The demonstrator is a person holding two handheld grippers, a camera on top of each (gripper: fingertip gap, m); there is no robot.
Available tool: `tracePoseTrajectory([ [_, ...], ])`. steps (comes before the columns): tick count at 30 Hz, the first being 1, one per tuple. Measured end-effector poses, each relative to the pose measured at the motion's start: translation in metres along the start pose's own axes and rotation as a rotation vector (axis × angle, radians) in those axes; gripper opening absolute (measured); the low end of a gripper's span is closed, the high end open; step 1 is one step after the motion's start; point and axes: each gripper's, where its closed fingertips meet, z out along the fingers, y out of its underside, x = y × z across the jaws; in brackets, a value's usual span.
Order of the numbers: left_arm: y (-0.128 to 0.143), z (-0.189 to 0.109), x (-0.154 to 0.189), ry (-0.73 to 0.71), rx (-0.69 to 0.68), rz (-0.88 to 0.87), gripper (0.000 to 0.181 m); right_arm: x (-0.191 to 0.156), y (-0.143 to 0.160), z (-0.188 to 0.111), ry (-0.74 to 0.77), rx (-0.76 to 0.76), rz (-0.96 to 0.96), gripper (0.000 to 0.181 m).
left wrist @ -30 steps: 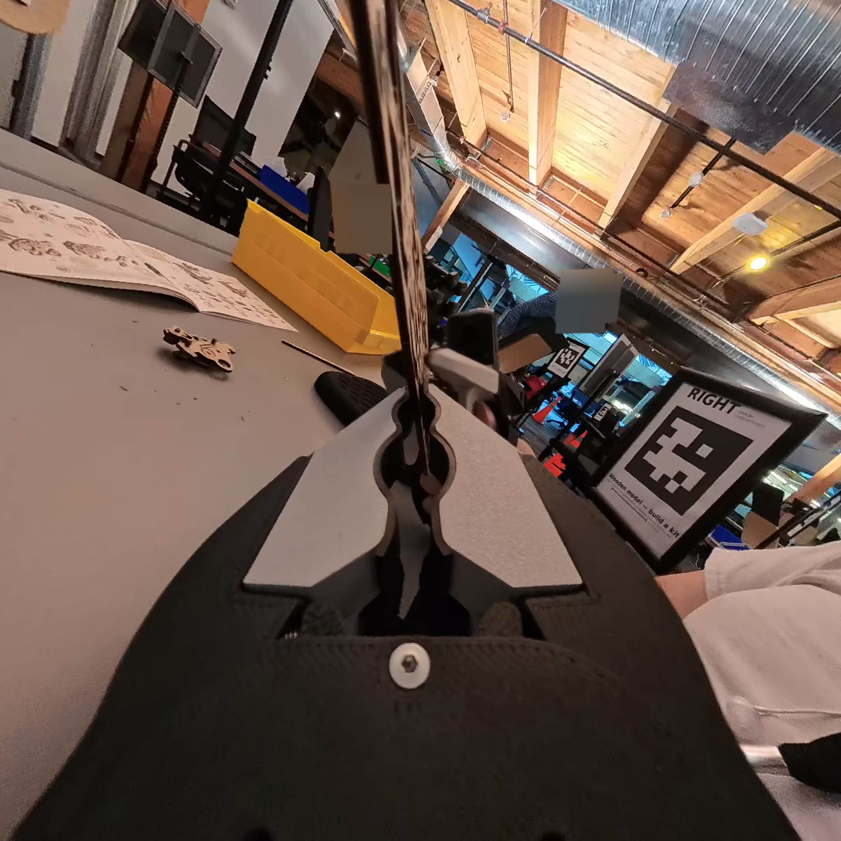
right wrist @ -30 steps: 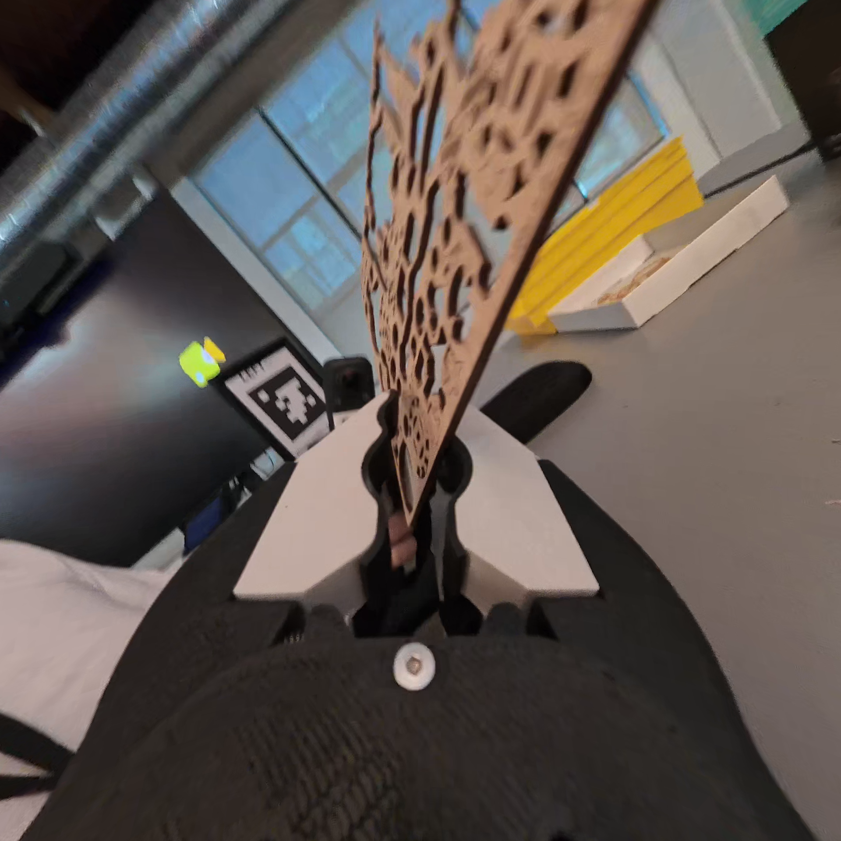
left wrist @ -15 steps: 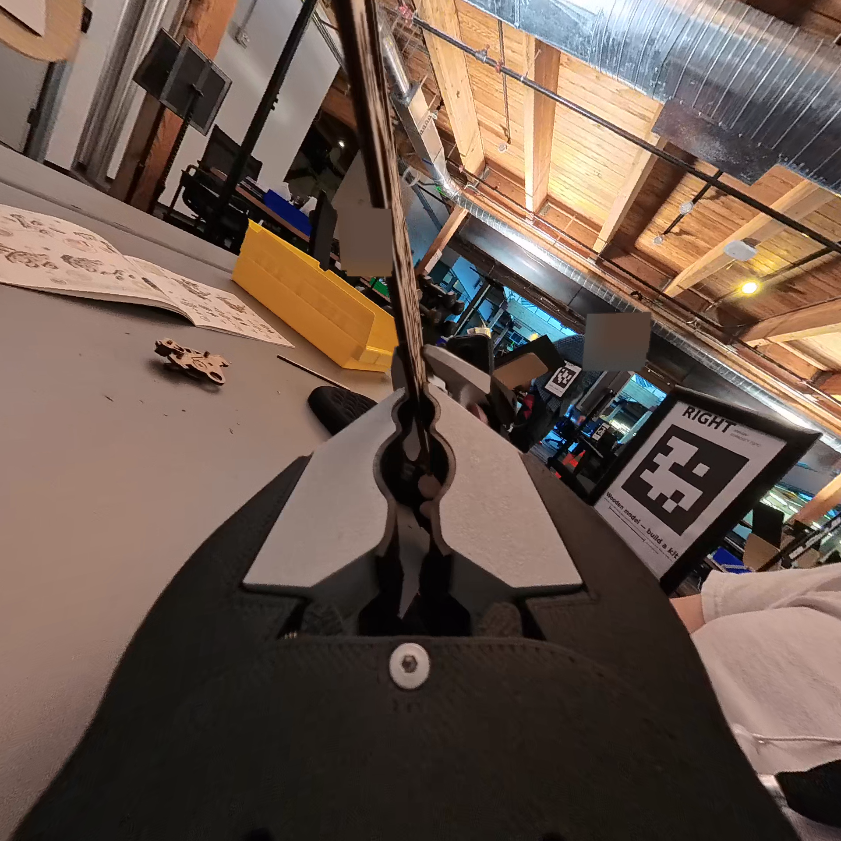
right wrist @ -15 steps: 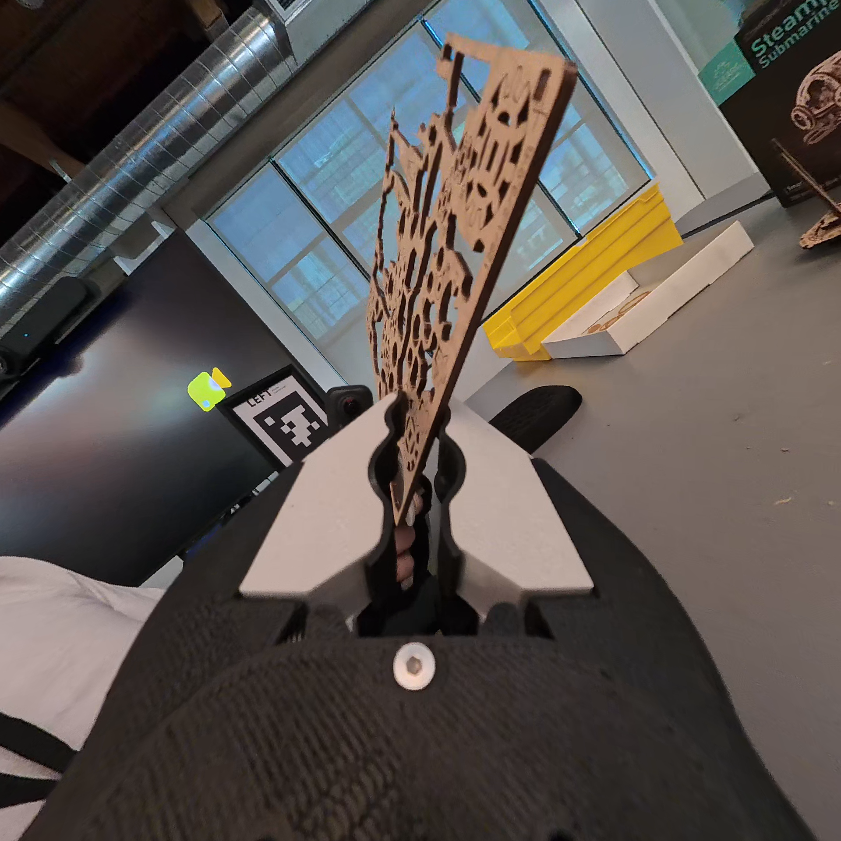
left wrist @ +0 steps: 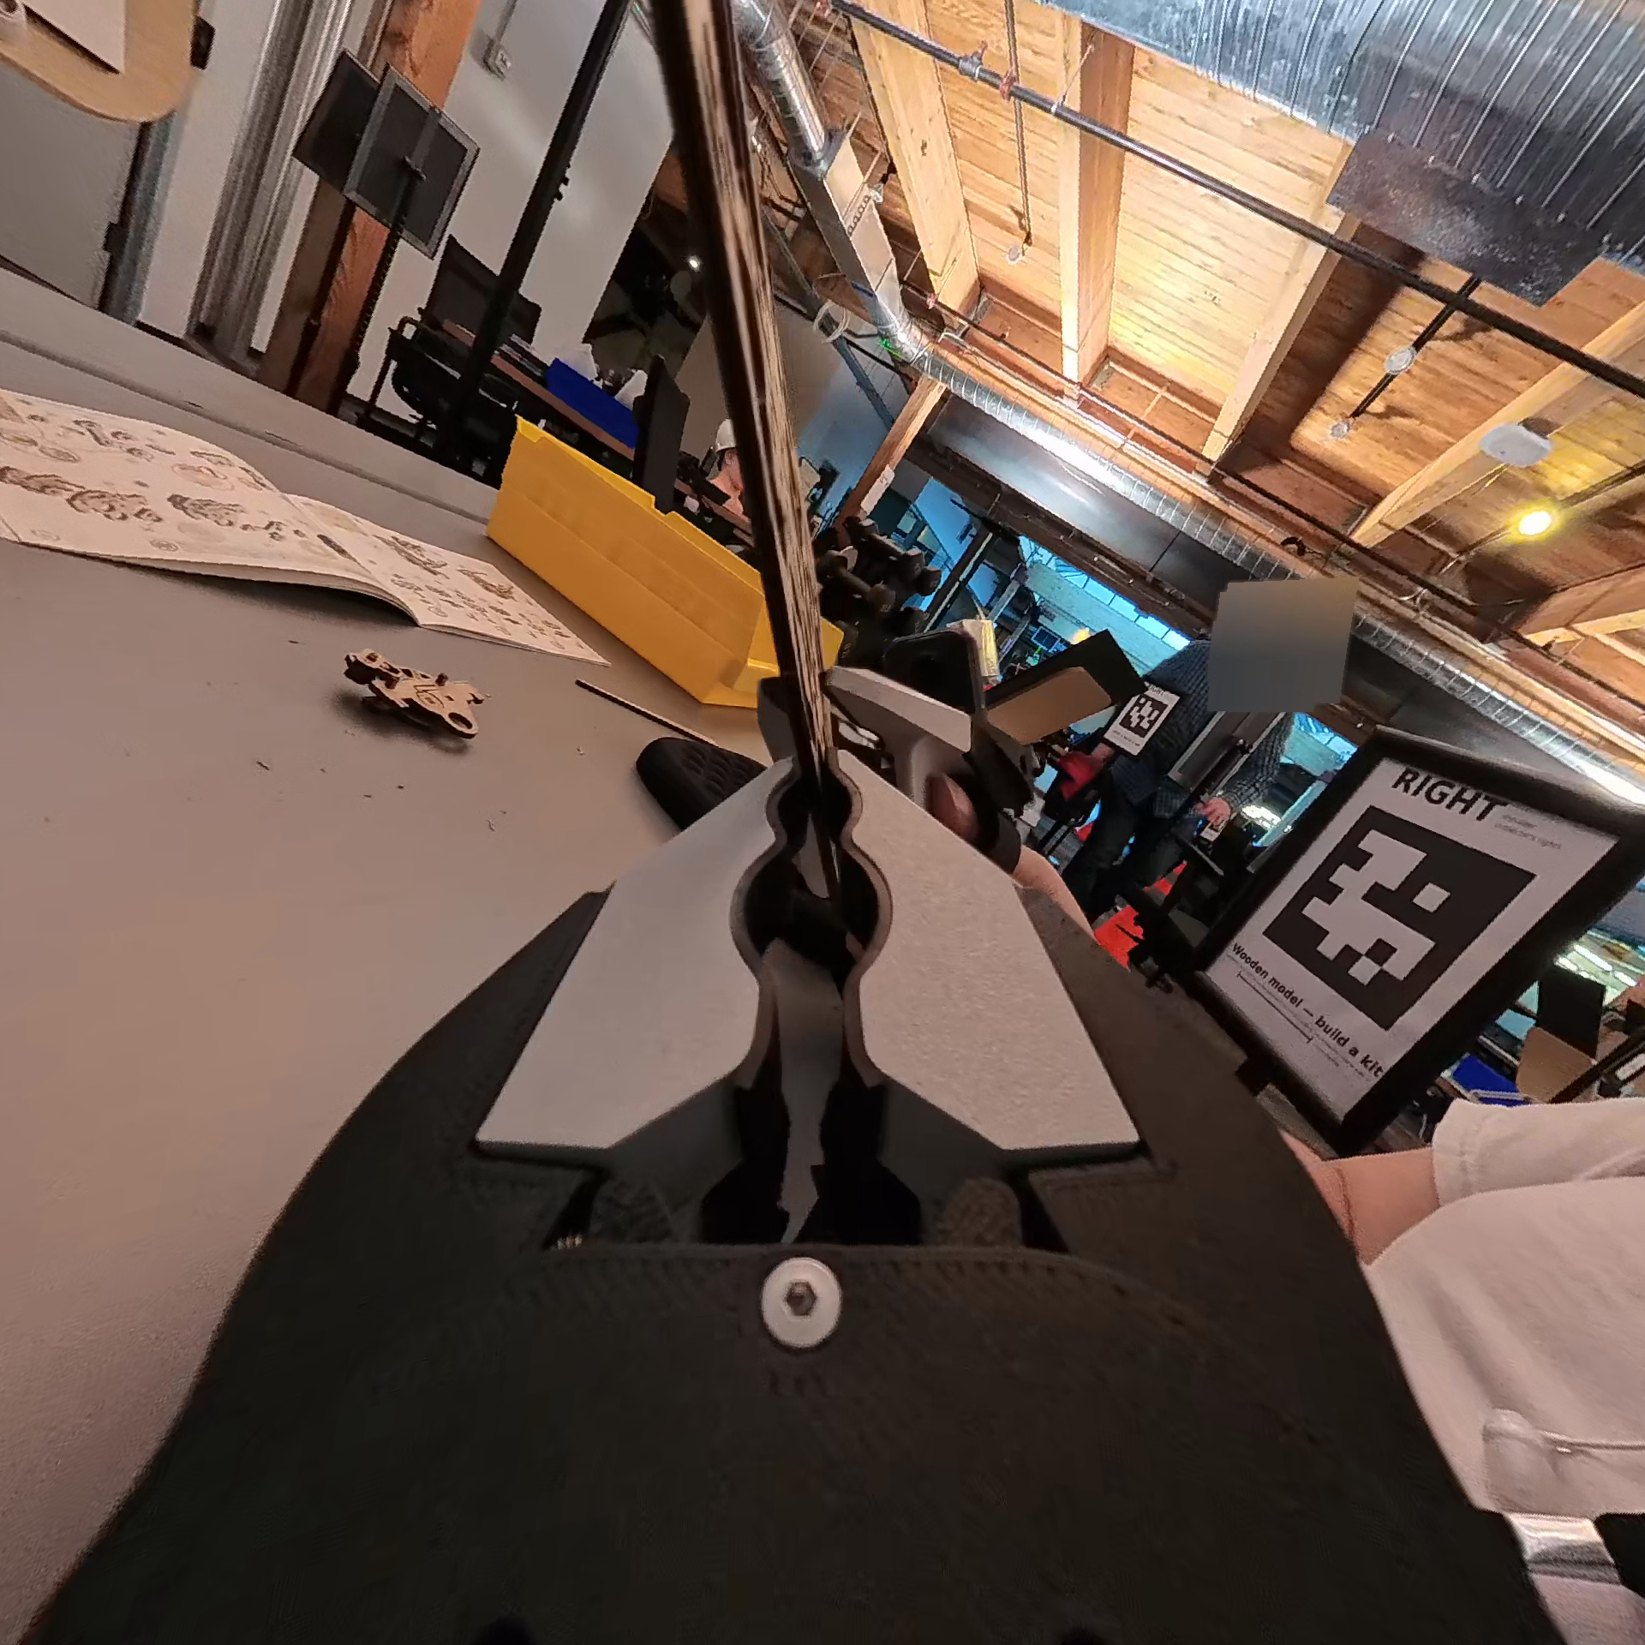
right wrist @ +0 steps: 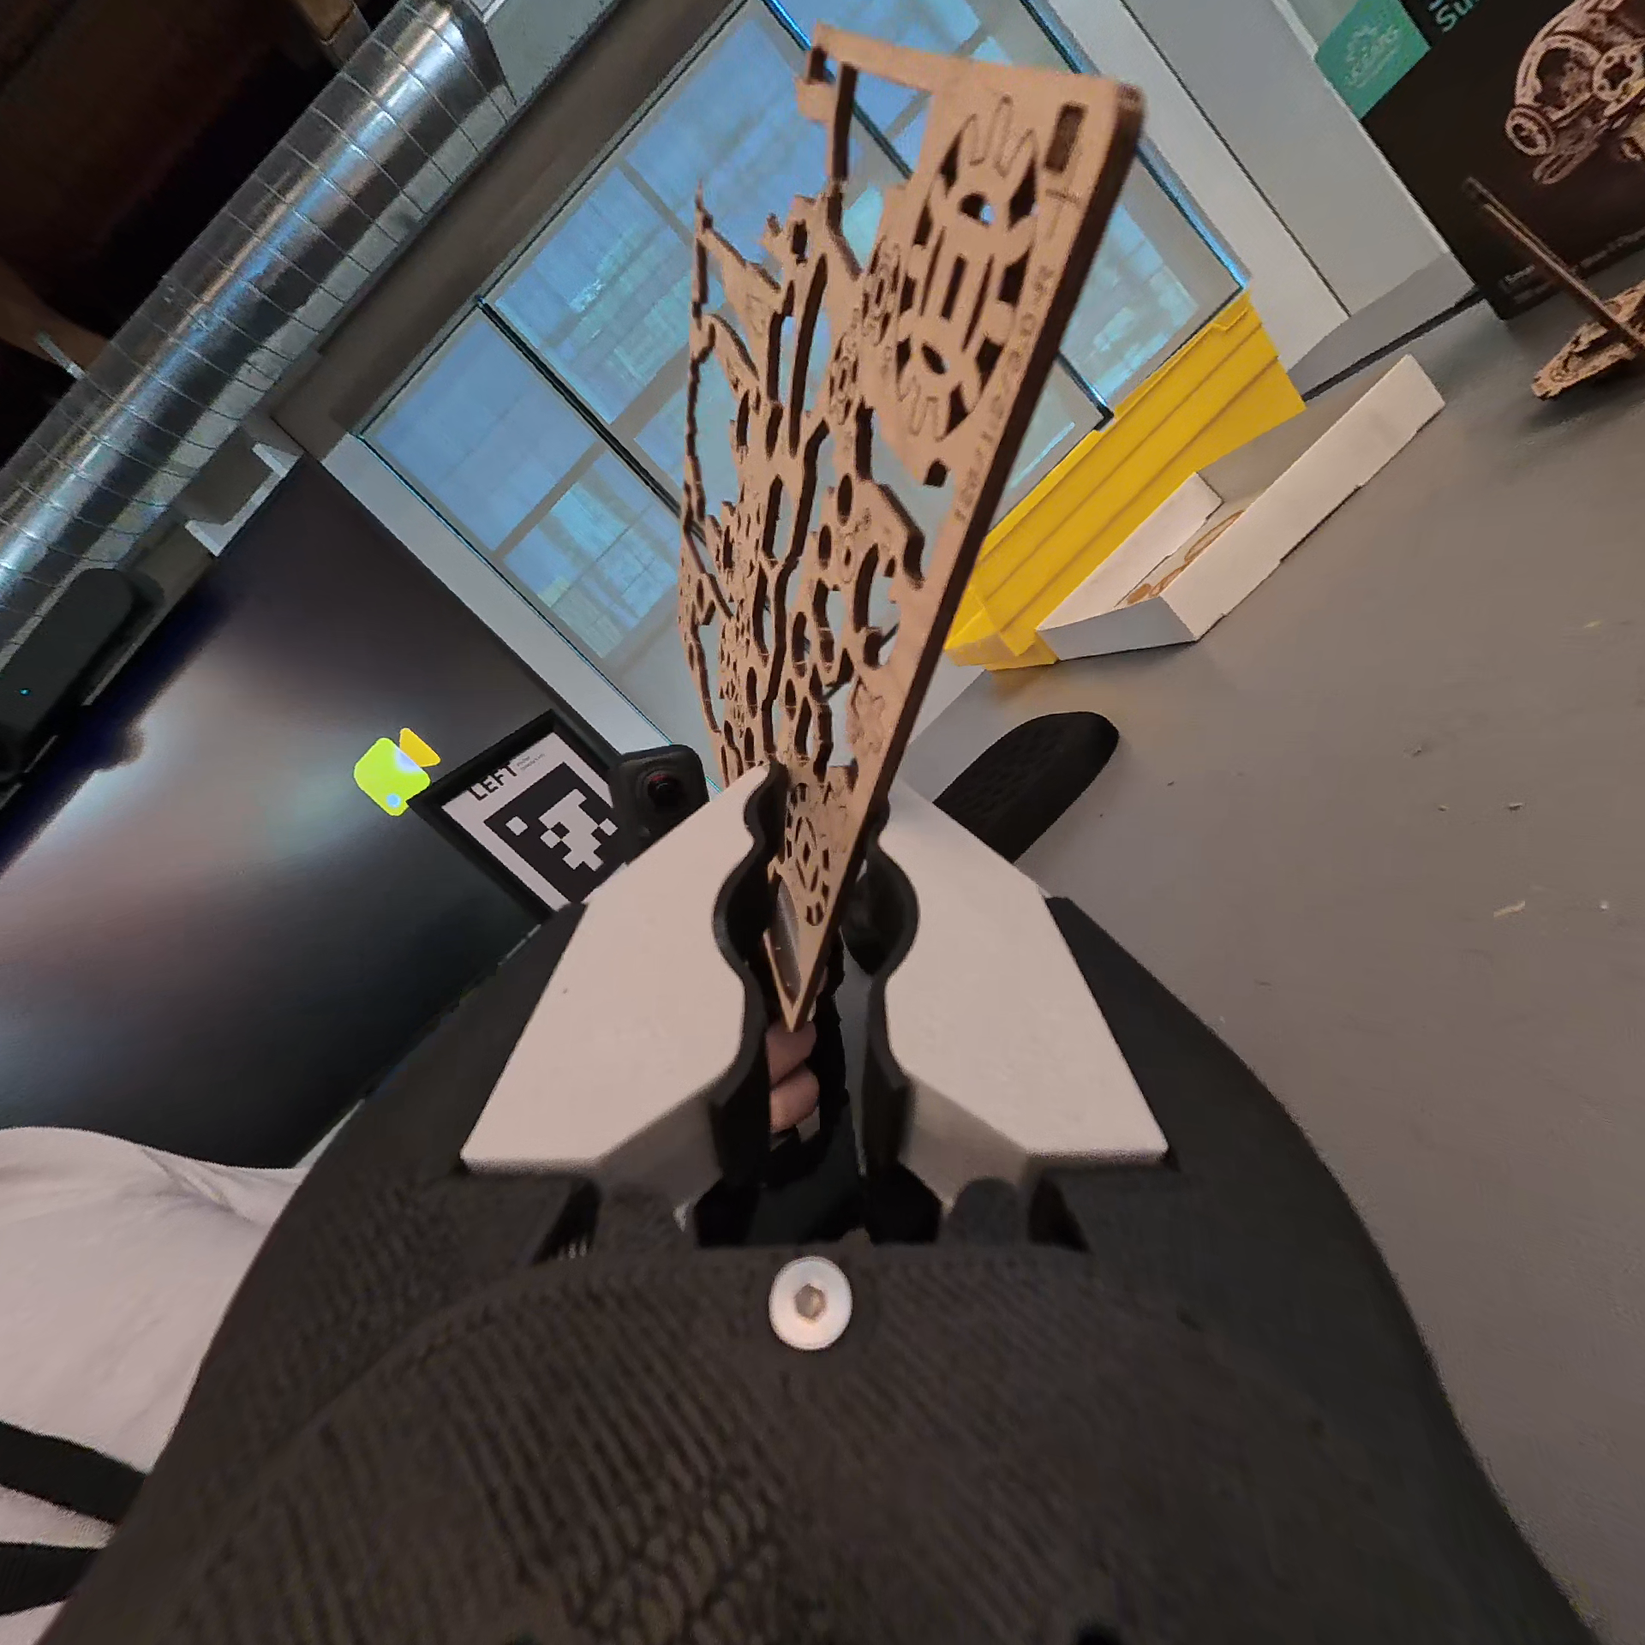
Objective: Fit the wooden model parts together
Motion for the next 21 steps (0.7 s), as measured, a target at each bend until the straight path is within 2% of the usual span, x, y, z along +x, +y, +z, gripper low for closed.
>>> tracePoseTrajectory([
  [15, 0.004, 0.000, -0.002, -0.002, -0.021, 0.023, 0.001, 0.000, -0.001, -0.001, -0.031, 0.029, 0.079, 0.015],
  [19, -0.001, -0.002, 0.003, 0.067, -0.037, -0.050, 0.000, -0.016, -0.005, -0.002, -0.135, 0.069, 0.133, 0.016],
  [21, -0.003, -0.005, 0.005, 0.101, -0.073, -0.080, 0.001, -0.018, -0.001, -0.002, -0.135, 0.067, 0.133, 0.010],
])
